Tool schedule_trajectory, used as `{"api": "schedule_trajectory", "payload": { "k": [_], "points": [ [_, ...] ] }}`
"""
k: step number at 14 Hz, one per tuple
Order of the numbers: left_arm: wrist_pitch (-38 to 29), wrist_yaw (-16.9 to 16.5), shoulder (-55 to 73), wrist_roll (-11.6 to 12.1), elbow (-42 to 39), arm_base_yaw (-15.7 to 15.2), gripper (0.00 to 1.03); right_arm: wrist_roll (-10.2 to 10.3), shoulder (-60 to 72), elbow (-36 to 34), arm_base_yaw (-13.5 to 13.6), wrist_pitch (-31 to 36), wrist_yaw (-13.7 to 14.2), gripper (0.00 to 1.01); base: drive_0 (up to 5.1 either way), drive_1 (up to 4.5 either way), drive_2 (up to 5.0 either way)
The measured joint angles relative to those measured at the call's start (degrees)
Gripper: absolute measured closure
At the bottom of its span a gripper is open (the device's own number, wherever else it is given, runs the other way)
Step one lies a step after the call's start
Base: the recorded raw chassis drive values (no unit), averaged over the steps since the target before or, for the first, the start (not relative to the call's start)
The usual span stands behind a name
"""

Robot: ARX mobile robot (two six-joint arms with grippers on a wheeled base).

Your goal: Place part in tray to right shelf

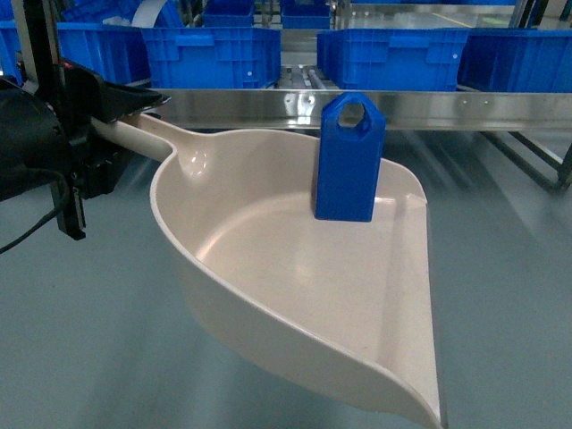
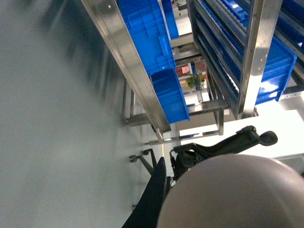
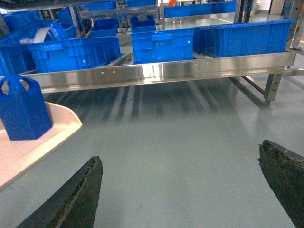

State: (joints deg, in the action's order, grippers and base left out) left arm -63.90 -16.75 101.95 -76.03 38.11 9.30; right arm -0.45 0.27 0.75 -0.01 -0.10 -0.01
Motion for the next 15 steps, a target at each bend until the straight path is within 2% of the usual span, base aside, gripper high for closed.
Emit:
{"api": "schedule_trajectory", "payload": {
  "k": [15],
  "points": [
    [-0.3, 0.3, 0.0, 0.1, 0.0, -0.1, 0.91, 0.0, 0.0, 0.0, 0.0, -0.2, 0.0, 0.03, 0.0, 4.03, -4.0]
  ]
}}
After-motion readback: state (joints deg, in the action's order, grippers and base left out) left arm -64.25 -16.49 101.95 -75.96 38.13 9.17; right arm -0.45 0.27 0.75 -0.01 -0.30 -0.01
